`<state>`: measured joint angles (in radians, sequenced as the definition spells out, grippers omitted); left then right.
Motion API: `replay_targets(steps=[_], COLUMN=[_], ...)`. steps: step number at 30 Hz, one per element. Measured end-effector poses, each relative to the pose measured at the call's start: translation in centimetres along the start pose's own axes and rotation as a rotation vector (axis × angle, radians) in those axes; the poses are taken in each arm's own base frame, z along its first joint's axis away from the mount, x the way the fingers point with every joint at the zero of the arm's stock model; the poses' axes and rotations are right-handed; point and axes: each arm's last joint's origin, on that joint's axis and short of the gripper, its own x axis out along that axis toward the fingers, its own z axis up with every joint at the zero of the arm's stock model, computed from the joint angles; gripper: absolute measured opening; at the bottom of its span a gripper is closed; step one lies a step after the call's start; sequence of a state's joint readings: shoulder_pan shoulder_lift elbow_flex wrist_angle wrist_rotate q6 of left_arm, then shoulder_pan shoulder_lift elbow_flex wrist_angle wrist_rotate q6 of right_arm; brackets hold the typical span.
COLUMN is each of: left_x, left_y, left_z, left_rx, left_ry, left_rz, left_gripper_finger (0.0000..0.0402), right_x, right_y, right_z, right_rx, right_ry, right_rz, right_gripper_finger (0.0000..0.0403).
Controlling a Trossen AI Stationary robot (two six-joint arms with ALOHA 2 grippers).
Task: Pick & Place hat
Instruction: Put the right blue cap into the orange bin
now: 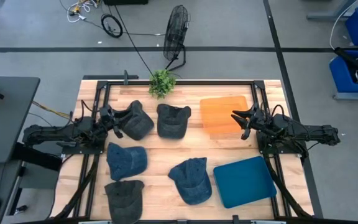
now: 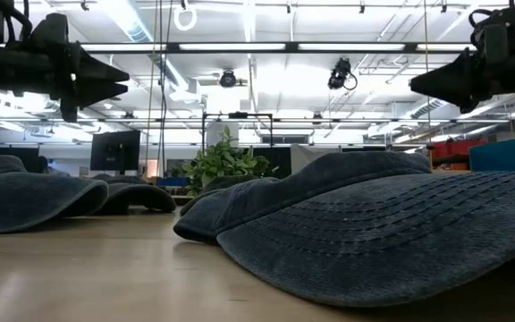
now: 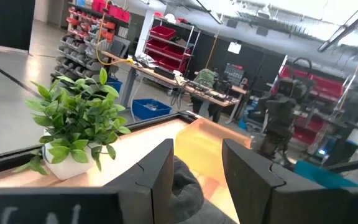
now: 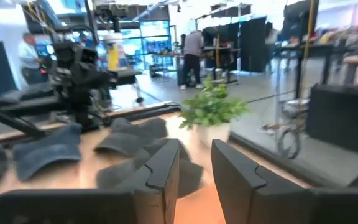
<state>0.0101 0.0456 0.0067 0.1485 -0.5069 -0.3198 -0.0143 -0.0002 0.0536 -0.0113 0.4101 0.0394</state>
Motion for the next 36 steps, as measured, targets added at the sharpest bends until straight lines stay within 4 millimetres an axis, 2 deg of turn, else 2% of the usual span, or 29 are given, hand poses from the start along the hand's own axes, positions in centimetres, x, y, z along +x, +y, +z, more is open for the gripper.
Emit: replay_targets(steps=[5,8,13,17,21,24,30,36], left_x=[0.0,0.0,0.0,-0.1,-0.3,-0.5,-0.8,-0.9], left_y=[-0.1,0.0,0.0,-0.3,-1.0,-1.2,-1.5,-1.6], left_z=[-0.1,-0.3,-0.2,0.8,3.0,4.1,5.6,6.0], left_rx=[0.028,0.081,0.057,0.079,0.071,0.094,0.076,0.065], left_ry=[0.011,0.035,0.026,-0.008,-0.071,-0.096,-0.136,-0.155], left_rz=[-0.025,-0.025,-0.028,-0.044,-0.07,-0.075,-0.085,-0.088], left_gripper_finger=[0.014,0.014,0.014,0.014,0.014,0.014,0.014,0.014], right_x=[0.0,0.0,0.0,0.0,0.1,0.6,2.6,6.7], right_y=[0.0,0.0,0.0,0.1,0.5,1.0,2.6,5.9], right_z=[-0.1,-0.2,-0.4,0.6,2.0,2.5,4.3,7.0], right_rx=[-0.081,-0.091,-0.081,-0.056,-0.081,-0.11,-0.128,-0.168], right_ry=[0.011,0.021,0.037,-0.054,-0.192,-0.22,-0.111,0.12], right_rz=[-0.001,0.007,0.008,0.031,0.128,0.22,0.393,0.587], right_gripper_finger=[0.01,0.01,0.01,0.01,0.01,0.01,0.01,0.0101])
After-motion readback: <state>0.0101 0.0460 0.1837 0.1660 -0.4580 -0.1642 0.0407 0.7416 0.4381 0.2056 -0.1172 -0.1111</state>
